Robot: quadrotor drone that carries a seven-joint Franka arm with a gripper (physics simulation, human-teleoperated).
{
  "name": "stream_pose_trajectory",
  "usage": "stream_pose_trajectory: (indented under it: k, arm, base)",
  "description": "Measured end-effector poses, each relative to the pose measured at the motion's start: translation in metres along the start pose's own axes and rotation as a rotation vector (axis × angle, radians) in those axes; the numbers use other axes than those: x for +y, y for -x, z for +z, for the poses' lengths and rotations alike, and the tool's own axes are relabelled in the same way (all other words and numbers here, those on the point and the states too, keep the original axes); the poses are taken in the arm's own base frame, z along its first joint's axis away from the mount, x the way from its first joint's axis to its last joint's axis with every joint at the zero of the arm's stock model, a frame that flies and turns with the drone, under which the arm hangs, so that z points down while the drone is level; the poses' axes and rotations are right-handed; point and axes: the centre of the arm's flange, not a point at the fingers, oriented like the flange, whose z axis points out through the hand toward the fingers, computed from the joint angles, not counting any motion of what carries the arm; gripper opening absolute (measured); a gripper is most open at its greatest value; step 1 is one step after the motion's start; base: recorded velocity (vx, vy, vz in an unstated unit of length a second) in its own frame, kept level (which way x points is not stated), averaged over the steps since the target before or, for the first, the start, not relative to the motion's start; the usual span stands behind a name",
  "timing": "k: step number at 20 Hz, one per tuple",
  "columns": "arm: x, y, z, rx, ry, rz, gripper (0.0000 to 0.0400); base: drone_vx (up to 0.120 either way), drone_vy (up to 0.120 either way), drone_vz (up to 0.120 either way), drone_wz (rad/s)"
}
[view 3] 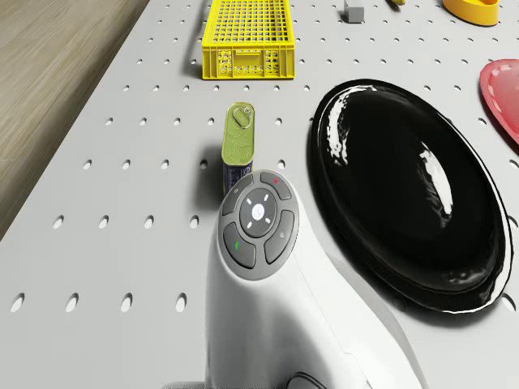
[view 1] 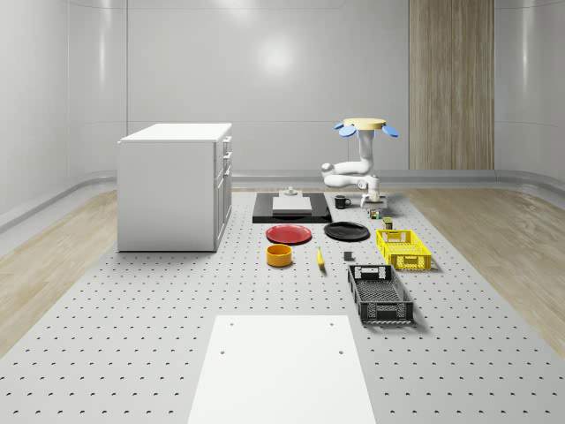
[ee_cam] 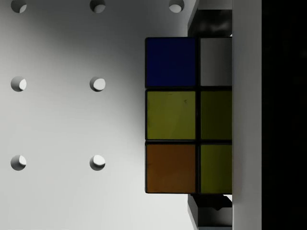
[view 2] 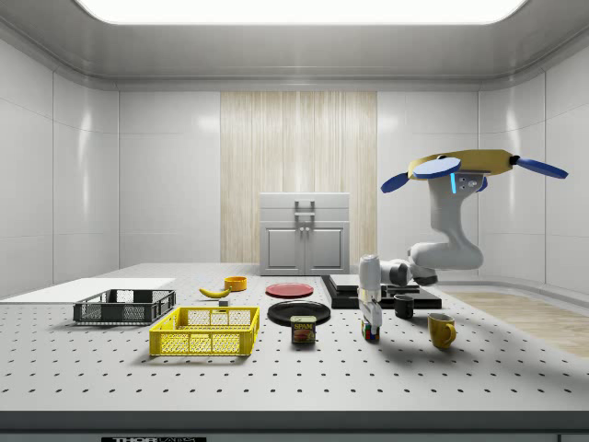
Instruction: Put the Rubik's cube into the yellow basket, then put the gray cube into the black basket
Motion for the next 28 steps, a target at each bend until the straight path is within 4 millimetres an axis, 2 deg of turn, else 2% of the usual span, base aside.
stream_pose_trajectory:
  k: [4, 8, 18, 24, 28]
  arm:
    - [-0.0011, -0.0011, 0.0006, 0.0, 0.0, 0.0, 0.0358]
    - [-0.0015, -0.0015, 0.0009, 0.0, 0.0, 0.0, 0.0337]
    - [-0.0017, -0.0018, 0.001, 0.0, 0.0, 0.0, 0.0326]
    - [-0.0017, -0.0018, 0.0007, 0.0, 0.0, 0.0, 0.0325]
    - [-0.0017, -0.0018, -0.0088, 0.0, 0.0, 0.0, 0.0325]
  base:
    - [0.0, 0.0, 0.0, 0.0]
    - [0.0, 0.0, 0.0, 0.0]
    - [0.0, 0.0, 0.0, 0.0]
    - [0.0, 0.0, 0.107, 0.0]
    - [0.0, 0.0, 0.0, 0.0]
